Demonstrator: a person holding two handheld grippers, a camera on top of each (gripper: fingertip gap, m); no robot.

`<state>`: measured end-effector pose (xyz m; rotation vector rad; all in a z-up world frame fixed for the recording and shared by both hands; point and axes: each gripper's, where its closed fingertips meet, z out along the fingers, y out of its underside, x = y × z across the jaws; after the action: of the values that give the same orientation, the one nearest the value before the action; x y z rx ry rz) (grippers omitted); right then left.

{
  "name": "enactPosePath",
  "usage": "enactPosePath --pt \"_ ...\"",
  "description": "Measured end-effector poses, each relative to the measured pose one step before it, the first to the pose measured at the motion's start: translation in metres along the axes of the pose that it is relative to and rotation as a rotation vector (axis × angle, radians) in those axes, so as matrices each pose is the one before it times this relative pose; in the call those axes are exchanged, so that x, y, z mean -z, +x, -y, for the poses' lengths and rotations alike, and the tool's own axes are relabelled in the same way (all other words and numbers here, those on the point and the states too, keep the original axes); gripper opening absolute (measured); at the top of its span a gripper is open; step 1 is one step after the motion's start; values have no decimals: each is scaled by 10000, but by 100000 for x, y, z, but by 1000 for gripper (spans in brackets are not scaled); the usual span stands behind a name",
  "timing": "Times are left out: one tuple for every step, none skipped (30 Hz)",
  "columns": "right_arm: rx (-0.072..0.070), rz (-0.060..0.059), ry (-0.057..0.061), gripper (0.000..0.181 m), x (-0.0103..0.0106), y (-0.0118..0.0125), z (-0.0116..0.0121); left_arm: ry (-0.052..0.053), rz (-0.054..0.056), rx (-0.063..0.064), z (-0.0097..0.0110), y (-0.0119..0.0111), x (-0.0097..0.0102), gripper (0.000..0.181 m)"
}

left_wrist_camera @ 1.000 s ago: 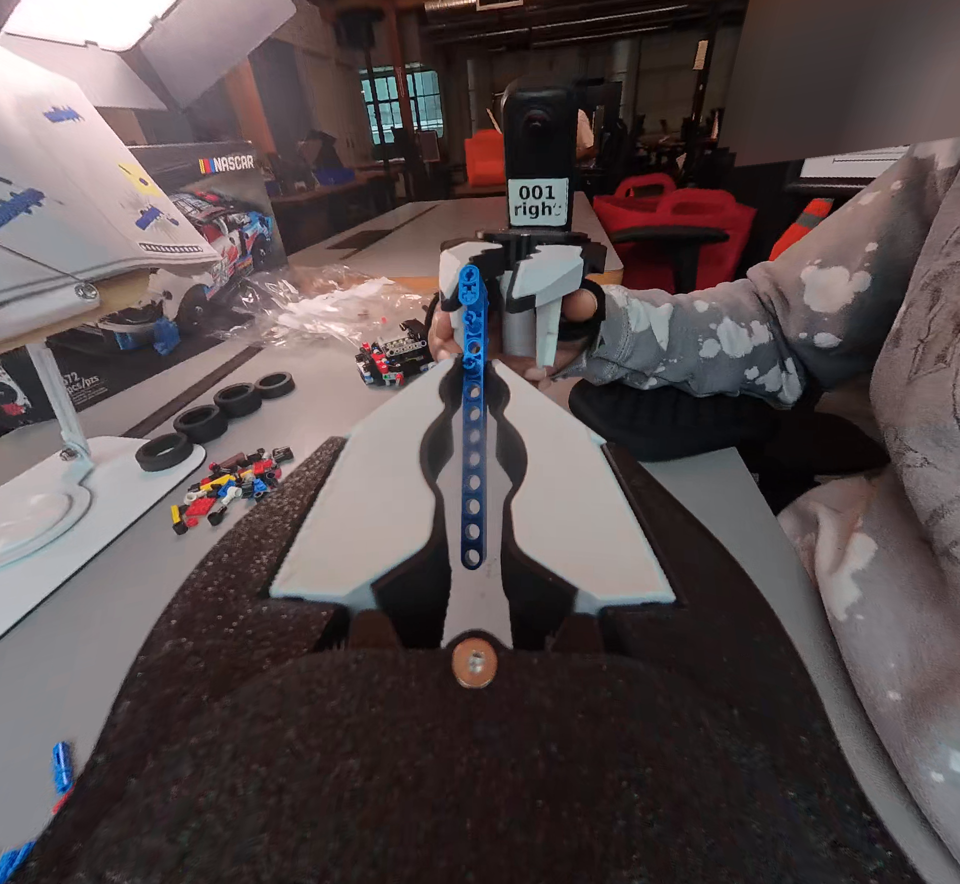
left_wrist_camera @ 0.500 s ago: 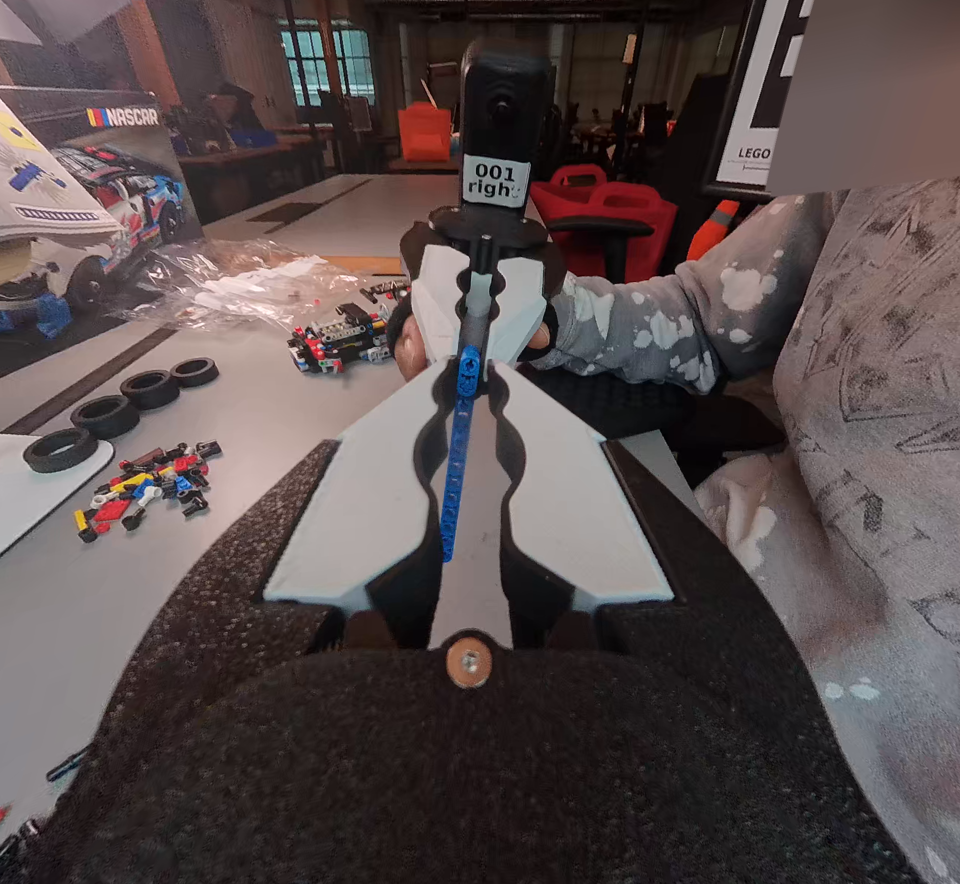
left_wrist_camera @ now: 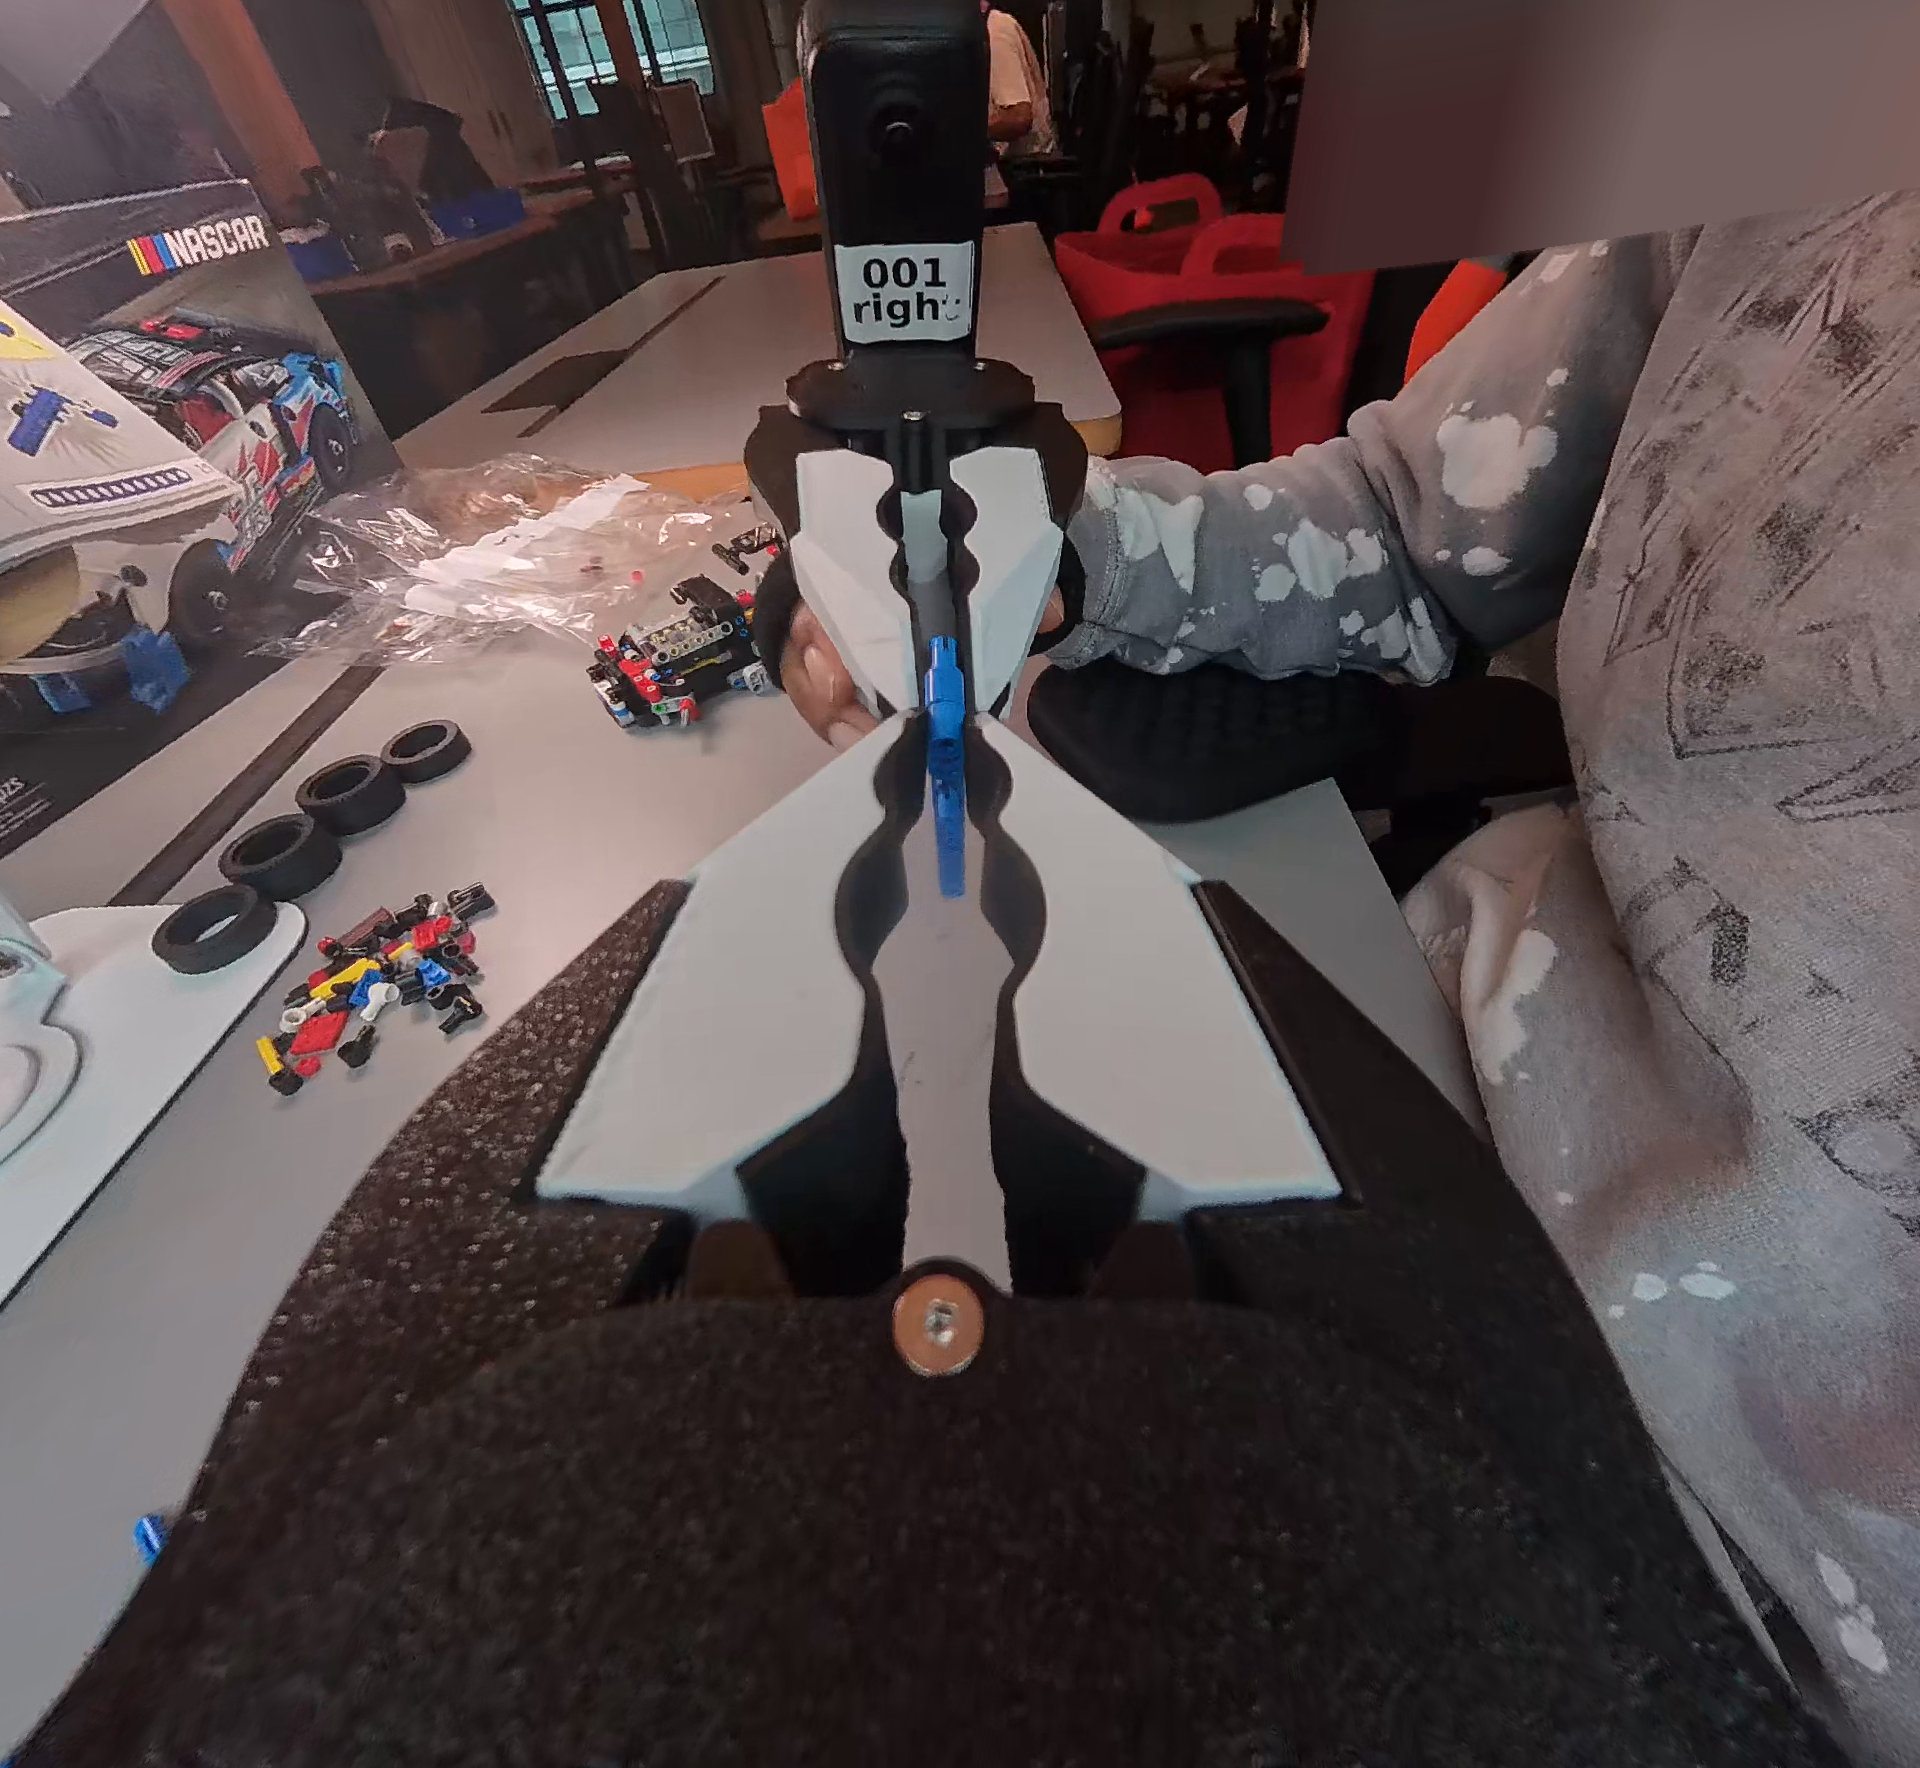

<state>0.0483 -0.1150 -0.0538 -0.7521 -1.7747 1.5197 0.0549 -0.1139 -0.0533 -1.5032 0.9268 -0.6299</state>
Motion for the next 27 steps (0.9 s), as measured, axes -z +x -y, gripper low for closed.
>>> enactPosePath --pt "24 31 37 6 93 -86 149 -51 6 -44 64 67 -21 5" --pt "14 -6 16 6 103 2 64 -50 3 17 58 22 -46 5" --pt "56 -68 27 6 88 43 50 -74 25 11 4 -43 -53 5" --pt "1 -31 47 6 60 2 74 -54 -23 64 9 -17 -39 5" --pt "-16 -32 66 6 66 0 87 -52 -13 76 29 -13 -17 5" --pt "-49 5 83 6 73 -32 146 -56 -28 97 42 31 -42 5" --pt "-48 13 84 6 79 -34 157 -30 -36 123 80 30 -30 5" --pt "3 -40 54 6 93 67 117 -22 -19 186 40 -33 -56 5" --pt "-6 -53 3 6 73 105 26 2 -49 271 -14 -80 -70 5" --pt "9 -50 -4 6 36 105 9 7 -51 269 -73 -97 -52 5" --pt "-63 27 36 6 30 29 65 26 -53 246 -40 -57 -2 5" --pt "-129 -37 519 6 563 212 824 -209 90 202 -463 -301 113 5" --pt "-646 90 1958 5 2350 417 3620 -684 600 14 -1588 -1290 530 5" --pt "220 -482 668 3 1924 720 2480 -134 167 307 -1428 -935 593 5" --pt "913 -751 -666 4 615 728 -84 403 -398 1239 -209 -158 449 4" --pt "63 -77 -233 6 -271 -37 -404 128 -110 427 206 -62 42 4" --pt "-269 100 -24 6 -564 -76 -625 37 186 -414 603 -50 -230 5" --pt "-232 -72 -29 6 -495 290 -765 70 51 -256 889 61 -295 5" --pt "-316 38 39 6 -268 205 -420 138 -7 -56 863 -21 -124 5" --pt "-249 -36 82 6 22 279 -51 160 254 -65 685 -498 264 5" --pt "-120 -192 67 6 250 486 21 210 585 -117 629 -1055 776 5" --pt "-162 -210 127 6 355 565 29 227 925 -165 668 -1650 1262 5" --pt "-249 -189 219 7 362 588 56 174 1282 -253 700 -2314 1623 5" --pt "-301 -122 255 6 281 478 59 44 1499 -336 578 -2807 1807 5" --pt "-301 -76 148 7 147 400 -69 -137 1611 -360 224 -3167 1776 5" --pt "-192 -73 1 6 -4 344 -249 -251 1436 -363 -196 -3076 1542 5" --pt "-84 -41 -91 6 -103 238 -374 -354 1115 -312 -671 -2674 1158 5"
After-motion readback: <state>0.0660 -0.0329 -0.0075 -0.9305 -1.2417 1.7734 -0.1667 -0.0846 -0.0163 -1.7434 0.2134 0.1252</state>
